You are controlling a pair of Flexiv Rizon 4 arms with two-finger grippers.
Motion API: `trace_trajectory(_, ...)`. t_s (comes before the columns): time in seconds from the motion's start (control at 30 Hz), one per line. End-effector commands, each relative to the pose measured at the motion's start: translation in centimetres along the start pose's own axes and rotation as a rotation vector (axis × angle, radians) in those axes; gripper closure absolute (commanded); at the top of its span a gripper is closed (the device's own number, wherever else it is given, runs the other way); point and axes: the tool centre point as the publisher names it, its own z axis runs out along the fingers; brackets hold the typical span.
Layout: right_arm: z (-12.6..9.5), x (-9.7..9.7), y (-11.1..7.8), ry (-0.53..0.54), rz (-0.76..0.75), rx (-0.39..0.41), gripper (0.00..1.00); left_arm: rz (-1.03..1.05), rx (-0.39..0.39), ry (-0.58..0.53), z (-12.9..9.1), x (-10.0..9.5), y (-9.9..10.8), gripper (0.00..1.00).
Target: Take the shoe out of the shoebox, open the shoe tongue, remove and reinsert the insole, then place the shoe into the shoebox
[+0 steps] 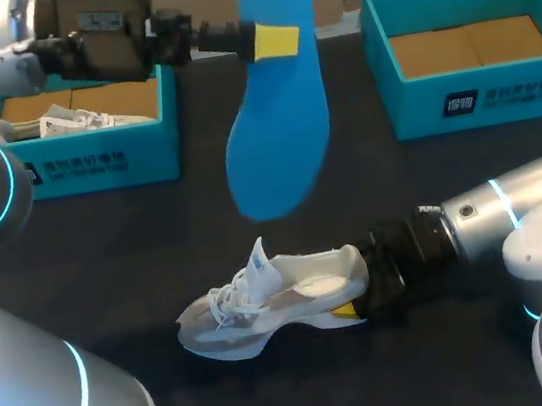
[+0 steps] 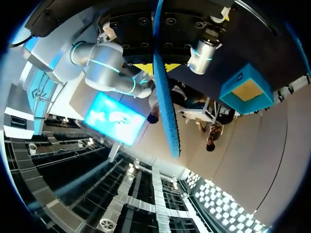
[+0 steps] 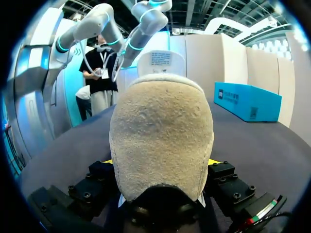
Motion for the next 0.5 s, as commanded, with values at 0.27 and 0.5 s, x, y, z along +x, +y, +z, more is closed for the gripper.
trace_trajectory(0.27,0.3,0.2,-0.1,-0.001,0.000,0.004,1.00,0.011,0.044,-0.009,-2.0,0.1,-1.4,1.00)
trace_trajectory(0.5,0.3,0.2,-0.1,-0.001,0.000,0.004,1.00,0.000,0.043,0.011,-3.1,0.2,-2.1,1.00)
